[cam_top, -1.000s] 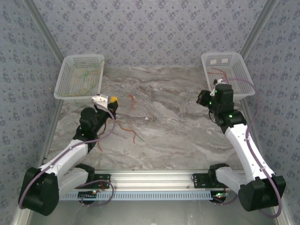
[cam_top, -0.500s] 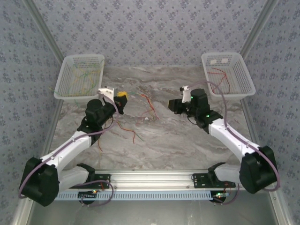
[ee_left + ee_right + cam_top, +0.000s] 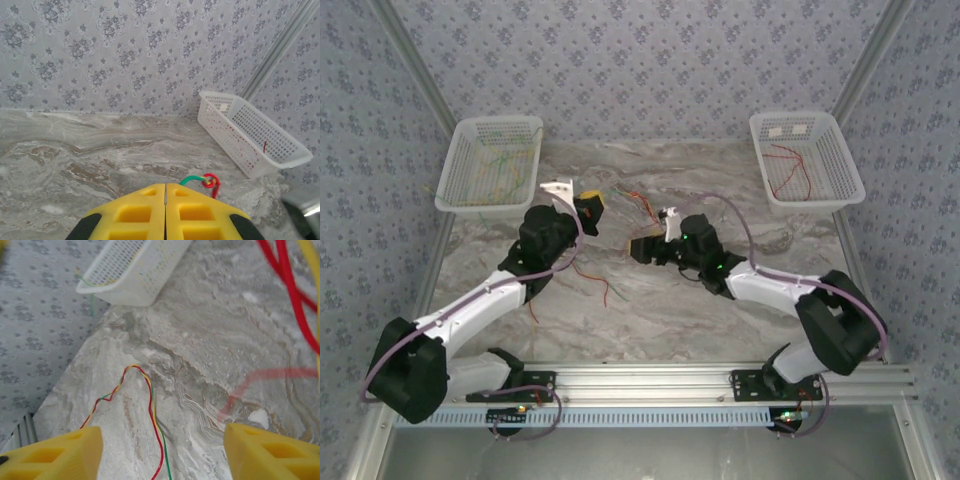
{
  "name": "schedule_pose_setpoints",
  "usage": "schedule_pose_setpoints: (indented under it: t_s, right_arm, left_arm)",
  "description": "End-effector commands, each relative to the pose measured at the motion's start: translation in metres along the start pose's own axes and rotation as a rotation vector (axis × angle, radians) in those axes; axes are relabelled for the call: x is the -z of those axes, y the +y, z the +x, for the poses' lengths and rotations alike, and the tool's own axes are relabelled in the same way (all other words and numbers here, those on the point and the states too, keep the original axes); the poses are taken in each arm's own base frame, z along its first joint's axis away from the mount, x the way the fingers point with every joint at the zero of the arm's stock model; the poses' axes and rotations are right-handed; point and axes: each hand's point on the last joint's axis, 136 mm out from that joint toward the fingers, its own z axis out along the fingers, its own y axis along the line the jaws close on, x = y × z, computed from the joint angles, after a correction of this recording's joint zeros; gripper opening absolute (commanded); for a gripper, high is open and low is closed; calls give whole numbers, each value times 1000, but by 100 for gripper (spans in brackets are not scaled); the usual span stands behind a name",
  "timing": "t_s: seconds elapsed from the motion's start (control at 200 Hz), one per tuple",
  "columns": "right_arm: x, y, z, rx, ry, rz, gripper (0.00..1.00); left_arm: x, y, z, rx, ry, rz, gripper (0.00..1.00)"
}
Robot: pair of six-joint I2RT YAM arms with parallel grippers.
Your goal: Untangle the cables
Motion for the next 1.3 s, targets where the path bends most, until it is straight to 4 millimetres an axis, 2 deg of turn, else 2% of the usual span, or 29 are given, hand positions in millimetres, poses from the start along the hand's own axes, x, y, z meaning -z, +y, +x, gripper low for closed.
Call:
schedule_pose_setpoints:
  t_s: [0.0, 0.08, 0.23, 0.335, 0.535, 0.67, 0.735, 0.815, 0.944, 1.034, 1.159, 1.229, 1.294]
  right_arm:
    - [-11, -7, -21, -30, -132, 85, 73]
    - [-21, -20, -23, -36, -145, 124, 78]
    - [-41, -42, -23, -41, -157, 185, 80]
    - [-51, -64, -26, -61, -193, 272, 81]
    - [-45, -99, -38, -50, -261, 492, 83]
    - [-41, -112, -44, -47, -301, 571, 83]
    - [-45, -117, -45, -40, -294, 575, 73]
    - [-48, -122, -43, -40, -281, 584, 51]
    - [-48, -117, -42, -2, -275, 569, 19]
    - [-46, -106, -42, 50, -258, 536, 0]
    - [-30, -92, -38, 148, -239, 536, 0]
    - [-13, -101, -32, 148, -217, 574, 0]
    - [7, -117, -27, 125, -204, 627, 0]
  left_arm:
    - [-3, -19, -29, 36, -70, 30, 0]
    - [-4, -28, -32, 41, -73, 50, 0]
    - [-3, -36, -31, 49, -70, 68, 0]
    - [-3, -40, -28, 67, -65, 77, 0]
    - [-2, -49, -17, 79, -39, 95, 0]
    - [-1, -49, -15, 82, -37, 96, 0]
    - [0, -49, -16, 80, -42, 100, 0]
    - [2, -48, -16, 77, -42, 93, 0]
    - [6, -43, -18, 57, -55, 71, 0]
    - [10, -24, -18, 48, -69, -26, 0]
    - [24, 26, -19, 42, -81, -225, 0]
    - [37, 55, -25, 67, -98, -292, 0]
    - [54, 82, -32, 94, -133, -353, 0]
